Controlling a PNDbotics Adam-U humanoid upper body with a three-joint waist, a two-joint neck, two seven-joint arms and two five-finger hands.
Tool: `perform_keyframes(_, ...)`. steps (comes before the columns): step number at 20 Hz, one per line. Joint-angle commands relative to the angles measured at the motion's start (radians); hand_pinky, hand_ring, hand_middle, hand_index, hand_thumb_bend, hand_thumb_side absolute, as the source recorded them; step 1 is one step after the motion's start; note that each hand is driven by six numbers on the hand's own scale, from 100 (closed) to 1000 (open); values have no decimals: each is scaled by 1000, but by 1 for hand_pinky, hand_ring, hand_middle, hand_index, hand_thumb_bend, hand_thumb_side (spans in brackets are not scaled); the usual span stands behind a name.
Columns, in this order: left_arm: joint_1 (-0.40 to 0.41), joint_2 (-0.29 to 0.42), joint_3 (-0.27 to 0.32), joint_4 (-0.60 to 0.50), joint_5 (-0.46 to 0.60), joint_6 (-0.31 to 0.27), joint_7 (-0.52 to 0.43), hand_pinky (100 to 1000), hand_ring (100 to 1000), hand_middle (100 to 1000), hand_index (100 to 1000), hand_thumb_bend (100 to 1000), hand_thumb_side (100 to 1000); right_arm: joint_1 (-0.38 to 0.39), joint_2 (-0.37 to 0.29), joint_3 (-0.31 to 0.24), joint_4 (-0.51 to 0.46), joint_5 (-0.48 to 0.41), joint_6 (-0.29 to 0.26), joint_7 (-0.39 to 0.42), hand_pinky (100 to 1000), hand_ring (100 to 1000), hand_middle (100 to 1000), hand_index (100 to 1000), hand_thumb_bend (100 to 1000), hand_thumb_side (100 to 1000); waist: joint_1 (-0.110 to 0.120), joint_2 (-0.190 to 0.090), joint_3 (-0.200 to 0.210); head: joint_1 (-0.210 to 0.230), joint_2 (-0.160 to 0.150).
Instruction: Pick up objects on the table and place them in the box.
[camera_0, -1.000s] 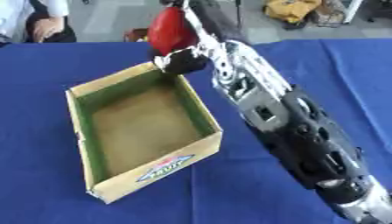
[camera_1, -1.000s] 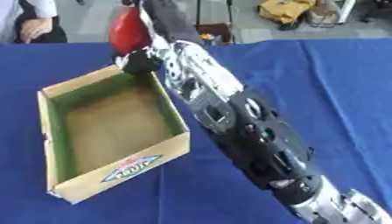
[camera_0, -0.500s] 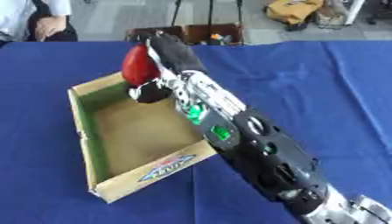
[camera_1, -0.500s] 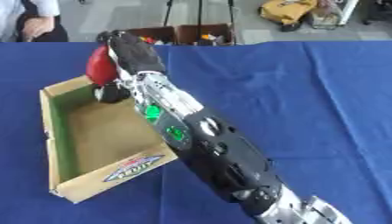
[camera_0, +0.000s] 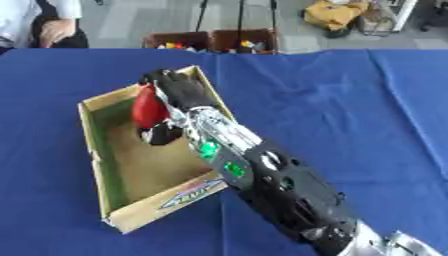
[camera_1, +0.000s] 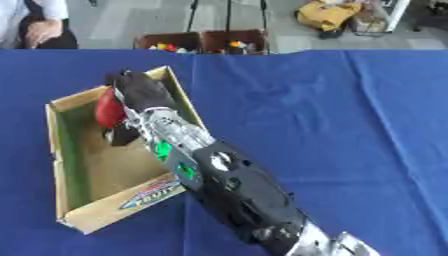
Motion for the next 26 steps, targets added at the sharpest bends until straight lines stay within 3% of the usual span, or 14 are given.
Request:
perform_keyframes(1,-16,13,1,-15,3,-1,-3,710,900,862,901,100,1000,-11,11,1,20,9,-19,15,644,519,687,861,317,100,-12,-16,3,-2,-10)
perform_keyframes(9,-15,14,3,-15,2,-1,-1,710,900,862,901,100,1000,-10,7,-6,29,-2,-53,65,694,690,736,880,422,180,-15,-18,0,0,-13)
perform_keyframes(11,-15,14,3,-15,2,-1,0,711,900,862,901,100,1000,-12,4,-7,14,-3,-56,65,719,796,764,896,485,273,-15,-18,-1,0,-12)
perform_keyframes(13,-14,14,3,-15,2,0,0,710,900,862,901,100,1000,-15,0,-8,-3,-1,-57,62,740,833,793,905,509,351,-14,-19,-2,-1,-10)
perform_keyframes(19,-12,14,3,-15,1,1,-1,710,900,862,901,100,1000,-31,-19,-23,-79,-5,-45,48,752,843,800,906,512,394,-13,-20,-8,-3,-8)
perform_keyframes(26,-4,20,7,-15,-2,1,3,711,900,862,901,100,1000,-55,-97,-73,-258,-65,-1,54,756,843,802,907,497,408,-9,-28,-19,11,-3)
